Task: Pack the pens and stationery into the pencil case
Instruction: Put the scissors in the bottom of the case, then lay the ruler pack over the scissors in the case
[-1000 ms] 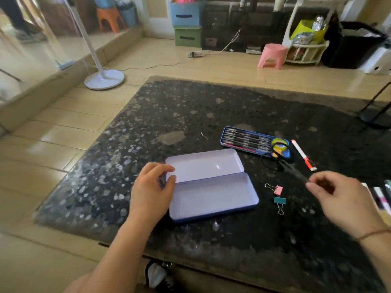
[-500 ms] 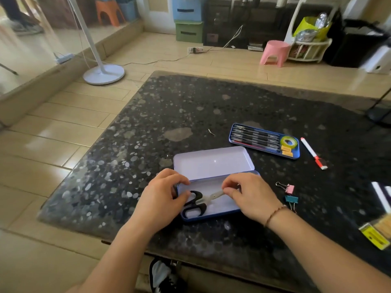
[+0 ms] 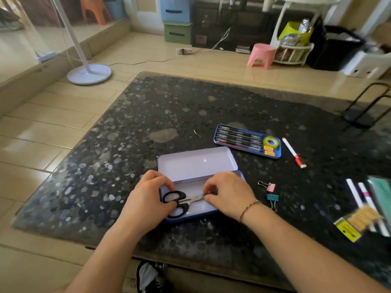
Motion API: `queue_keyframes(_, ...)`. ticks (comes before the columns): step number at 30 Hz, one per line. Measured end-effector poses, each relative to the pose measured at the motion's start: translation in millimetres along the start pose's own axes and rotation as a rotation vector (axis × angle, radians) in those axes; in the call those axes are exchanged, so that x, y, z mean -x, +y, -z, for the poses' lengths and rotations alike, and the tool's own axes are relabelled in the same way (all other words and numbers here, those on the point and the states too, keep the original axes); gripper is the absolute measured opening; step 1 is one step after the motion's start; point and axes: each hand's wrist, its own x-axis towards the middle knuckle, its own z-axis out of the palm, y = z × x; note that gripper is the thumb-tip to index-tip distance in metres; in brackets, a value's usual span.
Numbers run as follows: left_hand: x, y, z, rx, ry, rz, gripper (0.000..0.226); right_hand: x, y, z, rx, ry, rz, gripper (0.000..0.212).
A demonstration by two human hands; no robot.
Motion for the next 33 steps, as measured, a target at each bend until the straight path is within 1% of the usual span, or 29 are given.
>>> queue_keyframes(3, -3.4, 2.3, 1.2, -0.023, -0.006, 0.012, 0.028, -1.7, -0.7, -3.2, -0.001, 0.009, 0.036, 0.01)
queue_keyframes(6, -5.1, 6.2, 4.2, -0.071, -0.009, 0.037, 0.023, 2.4, -0.6, -3.0, -0.011, 0.063, 0.08, 0.011)
queue_keyframes(8, -6.6, 12.7, 4.3, -0.09, 0.059, 0.043, 0.019, 11.7, 1.7, 0.6, -0.053, 0.162, 0.165, 0.011)
queue_keyframes(11, -10.8, 32.5, -2.0, -0.066, 0.199, 0.02, 0.016, 40.3, 12.0, 13.6, -0.137, 0.38, 0.277, 0.008)
queue_keyframes(13, -14.4, 50.9, -13.5, -0.053, 0.246, -0.05, 0.016, 63.9, 27.0, 24.3, -0.152, 0.48, 0.302, 0.011)
queue_keyframes(15, -17.5, 70.7, -32.0, -0.04, 0.233, -0.165, 0.018, 85.7, 50.4, 34.3, -0.144, 0.519, 0.268, 0.017)
queue_keyframes(17, -19.3, 90.2, -56.4, -0.073, 0.159, -0.296, 0.02, 103.6, 78.4, 43.3, -0.128, 0.532, 0.161, 0.018)
queue_keyframes(20, -17.7, 116.8, -95.1, -0.2, 0.009, -0.51, 0.03, 118.7, 118.5, 56.6, -0.103, 0.526, -0.102, 0.009)
queue_keyframes(23, -20.4, 146.3, -123.5, -0.351, -0.087, -0.646, 0.041, 122.1, 158.9, 70.8, -0.133, 0.459, -0.376, 0.024)
queue_keyframes(25, -30.6, 169.0, -136.5, -0.356, -0.15, -0.656, 0.043, 126.3, 182.1, 80.3, -0.108, 0.48, -0.501, 0.026)
queue_keyframes(26, -37.4, 180.8, -143.0, -0.328, -0.181, -0.642, 0.043, 129.7, 192.5, 85.0, -0.086, 0.524, -0.552, 0.025)
queue_keyframes(27, -44.3, 192.7, -149.7, -0.297, -0.206, -0.634, 0.043, 133.9, 200.5, 90.5, -0.067, 0.567, -0.605, 0.024)
queue_keyframes(29, -54.9, 216.7, -165.3, -0.284, -0.254, -0.657, 0.041, 144.8, 217.1, 101.7, -0.041, 0.59, -0.732, 0.02)
queue_keyframes(31, -60.8, 238.6, -181.5, -0.308, -0.31, -0.696, 0.041, 156.8, 241.8, 108.2, 0.0, 0.537, -0.88, 0.022)
queue_keyframes(33, -63.4, 255.0, -196.0, -0.33, -0.35, -0.723, 0.042, 166.8, 263.0, 109.6, 0.021, 0.409, -1.029, 0.033)
